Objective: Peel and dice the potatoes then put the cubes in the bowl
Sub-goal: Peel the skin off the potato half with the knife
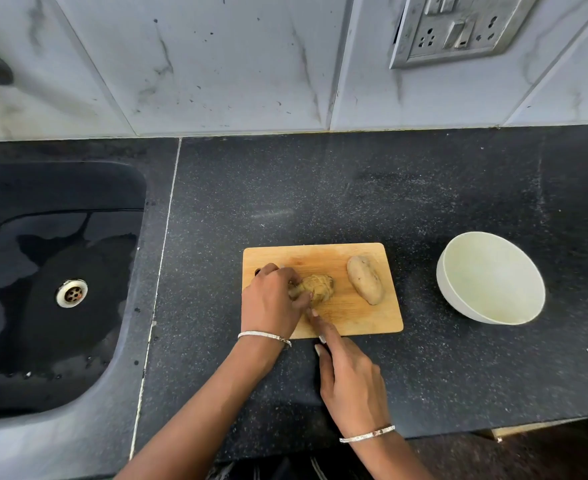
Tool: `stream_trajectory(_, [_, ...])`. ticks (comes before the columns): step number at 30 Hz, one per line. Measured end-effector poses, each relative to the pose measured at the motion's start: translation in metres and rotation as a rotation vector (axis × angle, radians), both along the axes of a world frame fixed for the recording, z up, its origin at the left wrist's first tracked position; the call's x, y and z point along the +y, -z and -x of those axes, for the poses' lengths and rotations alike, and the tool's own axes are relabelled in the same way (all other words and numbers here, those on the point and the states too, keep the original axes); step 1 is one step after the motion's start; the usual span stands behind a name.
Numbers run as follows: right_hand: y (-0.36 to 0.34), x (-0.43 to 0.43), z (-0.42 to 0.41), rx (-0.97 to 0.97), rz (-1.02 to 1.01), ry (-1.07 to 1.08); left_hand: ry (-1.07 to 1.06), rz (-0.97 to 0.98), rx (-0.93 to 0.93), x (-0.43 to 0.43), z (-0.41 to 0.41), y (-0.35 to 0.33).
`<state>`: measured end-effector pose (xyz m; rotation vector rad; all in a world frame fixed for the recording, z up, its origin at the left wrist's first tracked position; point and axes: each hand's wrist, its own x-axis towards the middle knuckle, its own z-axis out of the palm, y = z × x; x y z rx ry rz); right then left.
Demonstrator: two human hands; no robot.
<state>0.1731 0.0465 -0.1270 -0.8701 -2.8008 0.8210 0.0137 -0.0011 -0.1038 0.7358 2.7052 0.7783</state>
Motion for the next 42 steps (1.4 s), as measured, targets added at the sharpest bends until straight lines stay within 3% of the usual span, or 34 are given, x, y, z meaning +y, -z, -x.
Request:
stream_trajectory(18, [-0.001,-0.004,-0.012,0.015,0.039,0.013,-0.082,-0.078,-0.044,-0.004,-0.006,0.000])
stream_trajectory(29, [-0.005,-0.004,-0.011,0.031,0.056,0.017,0.129,-0.135,-0.167,-0.025,0.005,0.014])
stream_trajectory(38, [-0.007,-0.004,-0.010,0.040,0.078,0.012,0.188,-0.129,0.046,-0.025,0.001,0.018])
stream_trajectory(42, [-0.007,-0.003,-0.012,0.050,0.086,0.007,0.183,-0.138,0.053,-0.023,0.003,0.017])
